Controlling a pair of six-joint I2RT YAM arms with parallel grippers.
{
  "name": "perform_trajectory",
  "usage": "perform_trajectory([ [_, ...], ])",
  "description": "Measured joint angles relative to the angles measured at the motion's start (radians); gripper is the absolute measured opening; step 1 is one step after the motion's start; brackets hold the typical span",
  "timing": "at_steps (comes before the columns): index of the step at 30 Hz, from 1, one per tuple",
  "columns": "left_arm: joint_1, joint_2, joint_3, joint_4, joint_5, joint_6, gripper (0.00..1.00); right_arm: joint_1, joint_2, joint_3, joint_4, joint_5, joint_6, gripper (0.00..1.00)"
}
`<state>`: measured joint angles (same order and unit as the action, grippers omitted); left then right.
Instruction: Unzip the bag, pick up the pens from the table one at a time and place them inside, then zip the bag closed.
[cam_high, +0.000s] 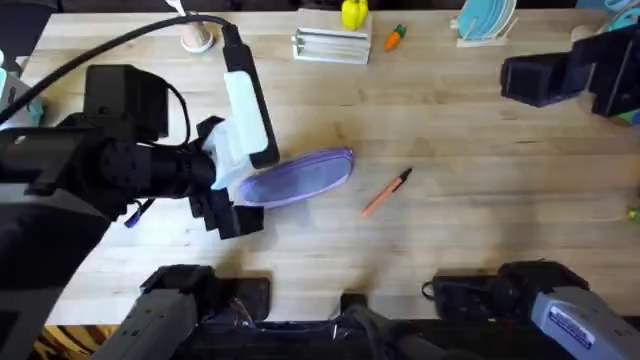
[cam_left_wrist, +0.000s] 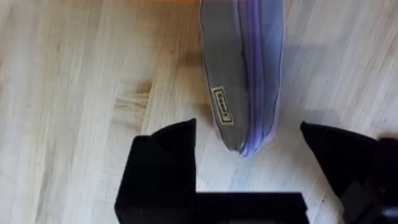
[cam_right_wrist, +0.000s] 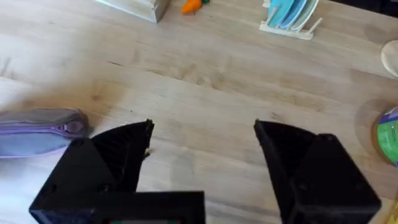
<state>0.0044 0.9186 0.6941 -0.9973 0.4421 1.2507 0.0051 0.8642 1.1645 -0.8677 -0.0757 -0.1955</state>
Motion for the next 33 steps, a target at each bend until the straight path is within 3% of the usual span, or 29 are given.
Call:
perform_trajectory([
  [16, 0.000, 0.167, 0.000, 0.025, 0.074, 0.000, 0.993, 0.000, 0.000, 0.000, 0.000, 0.000, 0.000, 0.995],
  [18, 0.000, 0.186, 0.000, 0.025, 0.083, 0.000, 0.817, 0.000, 0.000, 0.000, 0.000, 0.000, 0.000, 0.995],
  [22, 0.000, 0.194, 0.000, 0.037, 0.090, 0.000, 0.197, 0.000, 0.000, 0.000, 0.000, -0.001, 0.000, 0.995],
  [23, 0.000, 0.194, 0.000, 0.041, 0.090, 0.002, 0.086, 0.000, 0.000, 0.000, 0.000, -0.007, 0.001, 0.995],
  [27, 0.000, 0.194, 0.000, 0.041, 0.090, 0.003, 0.048, 0.000, 0.001, 0.000, -0.008, -0.100, 0.029, 0.995],
  [33, 0.000, 0.194, 0.000, 0.040, 0.091, 0.003, 0.042, 0.021, 0.105, 0.000, -0.016, -0.404, 0.010, 0.995],
])
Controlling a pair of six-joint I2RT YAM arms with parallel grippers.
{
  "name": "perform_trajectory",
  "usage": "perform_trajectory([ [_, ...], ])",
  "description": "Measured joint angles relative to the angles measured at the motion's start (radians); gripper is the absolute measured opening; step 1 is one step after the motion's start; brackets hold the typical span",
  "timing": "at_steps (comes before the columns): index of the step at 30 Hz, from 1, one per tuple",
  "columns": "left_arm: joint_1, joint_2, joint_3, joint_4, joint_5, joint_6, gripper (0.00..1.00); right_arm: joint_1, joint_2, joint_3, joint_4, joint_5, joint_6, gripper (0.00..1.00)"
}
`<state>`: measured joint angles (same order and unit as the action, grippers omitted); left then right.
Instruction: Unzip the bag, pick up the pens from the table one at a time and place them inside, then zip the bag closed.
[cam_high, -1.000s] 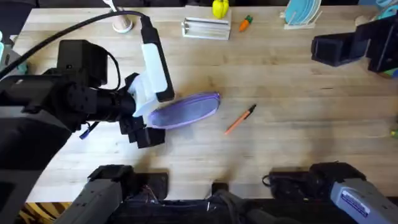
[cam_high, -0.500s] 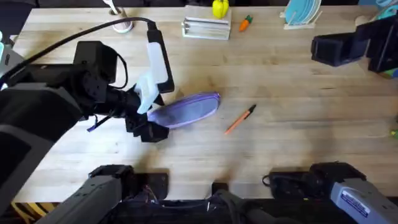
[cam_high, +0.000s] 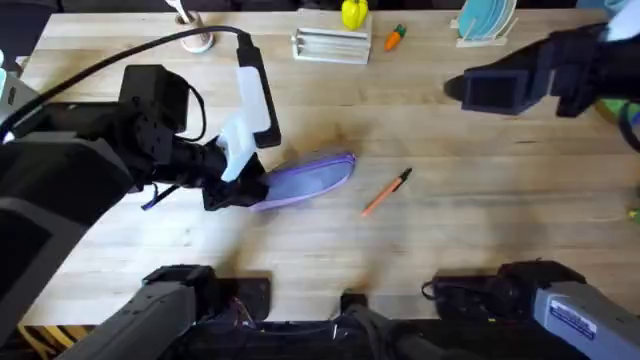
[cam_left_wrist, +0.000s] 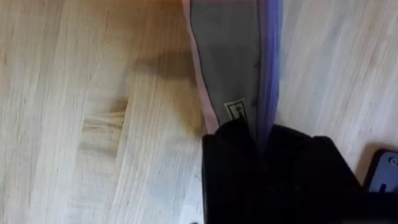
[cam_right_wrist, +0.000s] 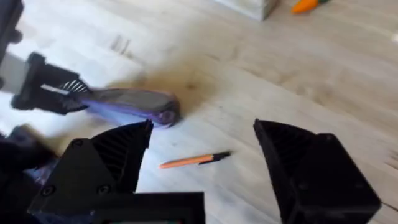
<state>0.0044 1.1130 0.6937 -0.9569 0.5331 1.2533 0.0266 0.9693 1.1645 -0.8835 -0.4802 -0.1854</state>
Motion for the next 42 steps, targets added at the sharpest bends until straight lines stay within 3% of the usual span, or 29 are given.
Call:
perform_trajectory([
  [7, 0.000, 0.000, 0.000, 0.000, 0.001, 0.000, 0.041, 0.093, 0.278, -0.003, -0.006, -0.243, -0.049, 0.995],
  [17, 0.000, 0.000, 0.000, -0.001, 0.001, 0.000, 0.041, 0.221, 0.527, -0.003, -0.007, -0.322, -0.189, 0.995],
  [22, 0.000, 0.000, 0.000, -0.001, 0.001, 0.000, 0.041, 0.278, 0.614, -0.003, -0.002, -0.296, -0.366, 0.996],
  [31, 0.000, 0.000, 0.000, -0.001, 0.002, 0.000, 0.041, 0.357, 0.627, -0.003, 0.114, -0.067, -0.628, 0.996],
  [42, 0.000, 0.000, 0.000, -0.001, 0.002, 0.000, 0.041, 0.386, 0.627, -0.003, 0.148, -0.012, -0.887, 0.997],
])
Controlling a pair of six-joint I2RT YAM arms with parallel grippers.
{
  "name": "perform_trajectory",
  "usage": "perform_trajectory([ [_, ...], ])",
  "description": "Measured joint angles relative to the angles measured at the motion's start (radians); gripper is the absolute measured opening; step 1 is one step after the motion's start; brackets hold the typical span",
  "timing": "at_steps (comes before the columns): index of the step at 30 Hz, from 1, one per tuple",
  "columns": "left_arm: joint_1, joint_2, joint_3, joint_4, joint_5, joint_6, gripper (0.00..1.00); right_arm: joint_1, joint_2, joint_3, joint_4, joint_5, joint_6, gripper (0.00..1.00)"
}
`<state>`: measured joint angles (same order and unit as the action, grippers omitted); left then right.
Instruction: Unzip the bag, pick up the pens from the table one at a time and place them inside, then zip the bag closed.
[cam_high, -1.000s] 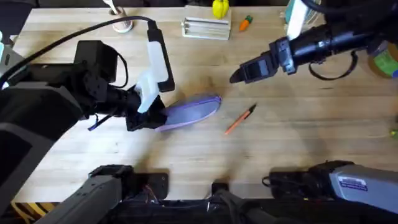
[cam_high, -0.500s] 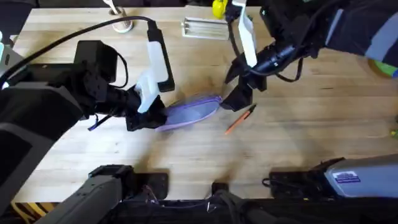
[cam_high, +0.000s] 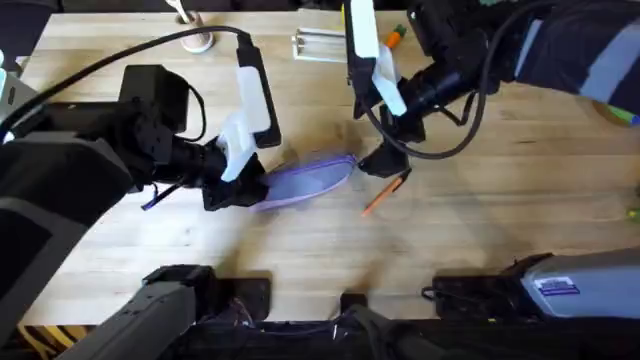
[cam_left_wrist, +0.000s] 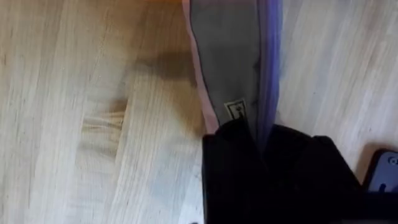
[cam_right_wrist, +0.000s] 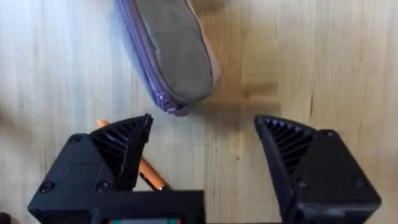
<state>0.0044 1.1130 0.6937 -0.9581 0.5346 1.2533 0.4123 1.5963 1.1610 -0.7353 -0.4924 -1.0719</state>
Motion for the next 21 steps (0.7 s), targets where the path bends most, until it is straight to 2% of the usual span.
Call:
perform_trajectory([
  [12, 0.000, 0.000, 0.000, 0.000, 0.000, 0.000, 0.041, 0.036, 0.000, 0.000, -0.087, -0.009, -0.082, 0.997],
  [21, 0.000, 0.000, 0.000, 0.000, 0.000, 0.000, 0.041, 0.039, 0.000, 0.000, -0.072, -0.009, -0.086, 0.997],
])
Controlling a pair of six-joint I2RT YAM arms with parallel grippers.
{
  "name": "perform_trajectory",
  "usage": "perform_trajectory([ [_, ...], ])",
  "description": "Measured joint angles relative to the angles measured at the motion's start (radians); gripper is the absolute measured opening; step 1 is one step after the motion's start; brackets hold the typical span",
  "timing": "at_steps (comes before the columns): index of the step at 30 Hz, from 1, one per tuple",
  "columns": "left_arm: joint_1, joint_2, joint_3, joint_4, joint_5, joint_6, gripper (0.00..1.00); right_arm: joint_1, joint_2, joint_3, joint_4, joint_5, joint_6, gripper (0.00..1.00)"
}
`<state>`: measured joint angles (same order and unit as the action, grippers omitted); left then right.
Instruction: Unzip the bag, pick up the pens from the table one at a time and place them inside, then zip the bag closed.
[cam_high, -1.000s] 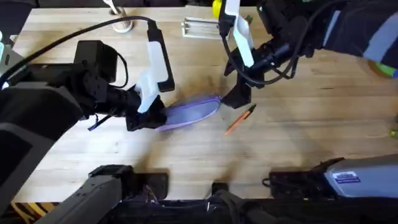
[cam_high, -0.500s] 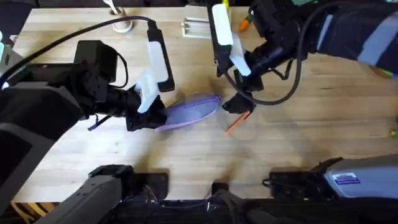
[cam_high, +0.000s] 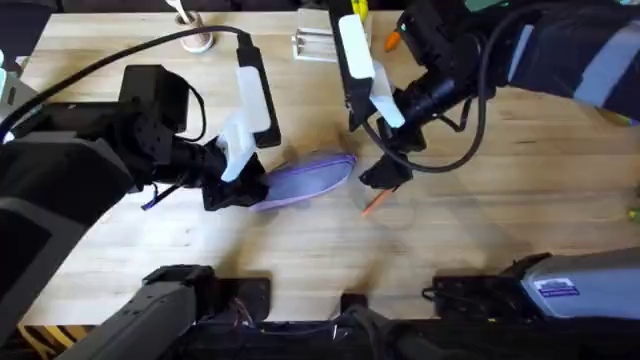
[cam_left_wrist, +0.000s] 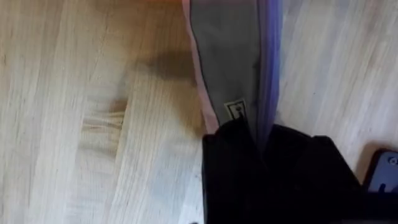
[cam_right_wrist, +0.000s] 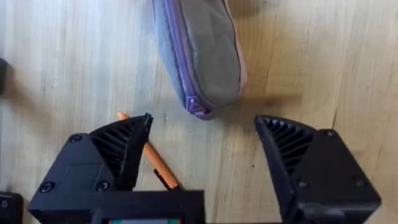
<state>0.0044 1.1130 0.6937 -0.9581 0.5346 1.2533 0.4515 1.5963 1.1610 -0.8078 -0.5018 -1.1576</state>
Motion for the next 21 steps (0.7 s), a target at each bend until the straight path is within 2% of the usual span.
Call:
perform_trajectory([
  [5, 0.000, 0.000, 0.000, 0.000, 0.000, 0.000, 0.041, 0.017, 0.007, 0.000, 0.000, 0.008, -0.012, 0.997],
  [12, 0.000, 0.000, 0.000, 0.000, 0.000, 0.000, 0.041, 0.022, 0.092, 0.000, 0.000, 0.016, -0.019, 0.992],
  [14, 0.000, 0.000, 0.000, 0.000, 0.000, 0.000, 0.041, 0.025, 0.106, 0.000, 0.000, 0.016, -0.022, 0.884],
  [16, 0.000, 0.000, 0.000, 0.000, 0.000, 0.000, 0.041, 0.030, 0.112, 0.000, -0.001, 0.017, -0.021, 0.731],
  [20, 0.000, 0.000, 0.000, -0.002, 0.000, 0.000, 0.041, 0.033, 0.112, 0.000, 0.000, 0.017, -0.022, 0.604],
  [21, 0.000, 0.000, 0.000, -0.002, 0.000, 0.000, 0.041, 0.033, 0.112, 0.000, 0.000, 0.017, -0.022, 0.543],
])
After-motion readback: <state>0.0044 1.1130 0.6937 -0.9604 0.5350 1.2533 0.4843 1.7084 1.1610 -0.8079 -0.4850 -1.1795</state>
